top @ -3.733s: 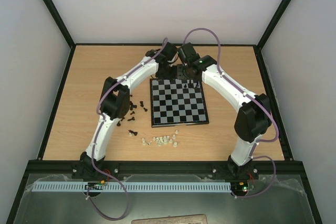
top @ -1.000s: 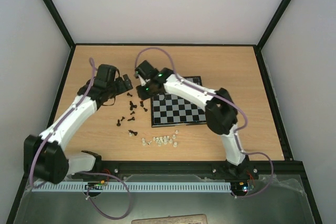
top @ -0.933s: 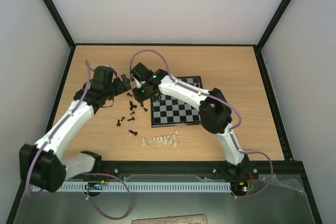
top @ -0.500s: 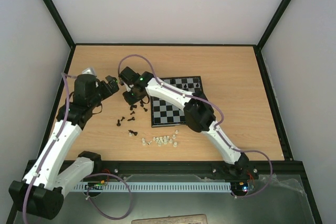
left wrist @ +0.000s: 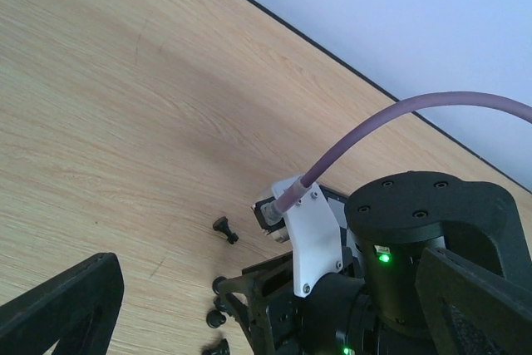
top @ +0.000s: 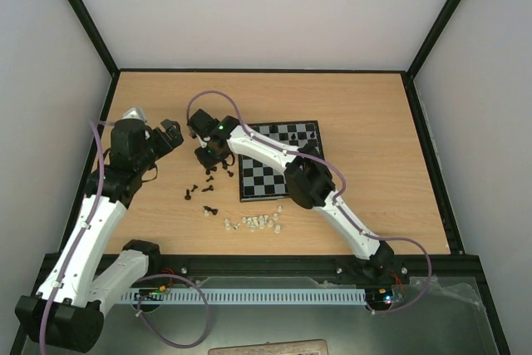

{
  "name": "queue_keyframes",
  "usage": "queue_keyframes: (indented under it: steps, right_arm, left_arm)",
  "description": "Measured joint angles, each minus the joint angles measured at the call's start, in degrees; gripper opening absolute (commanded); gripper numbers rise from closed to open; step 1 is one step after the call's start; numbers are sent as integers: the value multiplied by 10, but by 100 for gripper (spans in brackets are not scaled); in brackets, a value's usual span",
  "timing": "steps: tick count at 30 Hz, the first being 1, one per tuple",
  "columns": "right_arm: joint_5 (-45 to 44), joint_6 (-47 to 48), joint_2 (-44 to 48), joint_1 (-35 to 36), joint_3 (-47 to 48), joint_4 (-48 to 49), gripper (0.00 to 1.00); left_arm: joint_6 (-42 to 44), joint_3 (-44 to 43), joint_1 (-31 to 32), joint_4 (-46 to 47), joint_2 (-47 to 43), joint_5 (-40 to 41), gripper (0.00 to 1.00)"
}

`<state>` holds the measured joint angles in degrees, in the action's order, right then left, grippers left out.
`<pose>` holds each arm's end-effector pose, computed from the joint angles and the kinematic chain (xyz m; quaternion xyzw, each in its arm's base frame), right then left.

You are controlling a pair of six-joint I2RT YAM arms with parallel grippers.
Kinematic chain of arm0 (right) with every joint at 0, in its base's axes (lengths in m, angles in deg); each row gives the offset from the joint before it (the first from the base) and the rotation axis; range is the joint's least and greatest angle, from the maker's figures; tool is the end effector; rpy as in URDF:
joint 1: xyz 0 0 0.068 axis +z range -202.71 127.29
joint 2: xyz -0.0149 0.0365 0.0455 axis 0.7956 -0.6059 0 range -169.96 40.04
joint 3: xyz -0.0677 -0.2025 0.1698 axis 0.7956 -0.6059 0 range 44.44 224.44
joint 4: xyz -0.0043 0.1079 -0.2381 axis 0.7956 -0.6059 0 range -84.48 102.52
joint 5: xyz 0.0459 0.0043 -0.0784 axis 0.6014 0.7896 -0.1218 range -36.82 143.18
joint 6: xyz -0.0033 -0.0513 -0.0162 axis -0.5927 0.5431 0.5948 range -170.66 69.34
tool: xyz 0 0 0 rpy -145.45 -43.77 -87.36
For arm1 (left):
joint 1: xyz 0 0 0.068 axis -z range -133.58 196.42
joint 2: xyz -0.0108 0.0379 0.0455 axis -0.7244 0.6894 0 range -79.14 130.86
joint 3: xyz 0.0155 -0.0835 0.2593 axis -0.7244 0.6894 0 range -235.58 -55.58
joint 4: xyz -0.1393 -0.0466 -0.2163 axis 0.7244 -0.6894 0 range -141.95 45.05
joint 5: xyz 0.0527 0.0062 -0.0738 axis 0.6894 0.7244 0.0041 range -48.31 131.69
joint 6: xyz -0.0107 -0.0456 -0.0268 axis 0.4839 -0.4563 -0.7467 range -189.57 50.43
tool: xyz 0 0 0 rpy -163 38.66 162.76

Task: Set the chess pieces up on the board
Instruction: Pick up the chess piece at the center of the board.

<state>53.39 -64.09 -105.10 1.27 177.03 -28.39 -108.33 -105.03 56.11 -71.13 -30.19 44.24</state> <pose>0.3257 0.4482 0.1817 -0.3296 0.8905 0.1754 0.2599 0.1874 -0.0303 0.3272 -0.2238 0.8163 -0.2012 0.4930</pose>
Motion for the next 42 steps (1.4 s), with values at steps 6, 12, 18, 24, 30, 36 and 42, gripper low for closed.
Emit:
queue_keyframes:
  steps: [6, 12, 18, 24, 30, 36, 42]
  right_arm:
    - [0, 2, -12, 0, 11, 0, 24]
    - [0, 4, -22, 0, 19, 0, 18]
    - [0, 6, -22, -1, 21, 0, 10]
    - [0, 6, -22, -4, 23, 1, 7]
    - [0, 5, -17, -11, 23, 0, 5]
    - [6, 3, 27, -40, 21, 0, 5]
    - [1, 3, 85, -77, 18, -4, 5]
  left_arm:
    - [2, 0, -4, 1, 10, -6, 99]
    - [8, 0, -11, 2, 16, -12, 99]
    - [11, 0, -14, 7, 24, -18, 99]
    - [13, 0, -14, 14, 31, -24, 99]
    - [13, 0, -16, 14, 33, -26, 100]
    - [13, 0, -16, 16, 34, -26, 99]
    - [13, 0, -16, 24, 43, -30, 99]
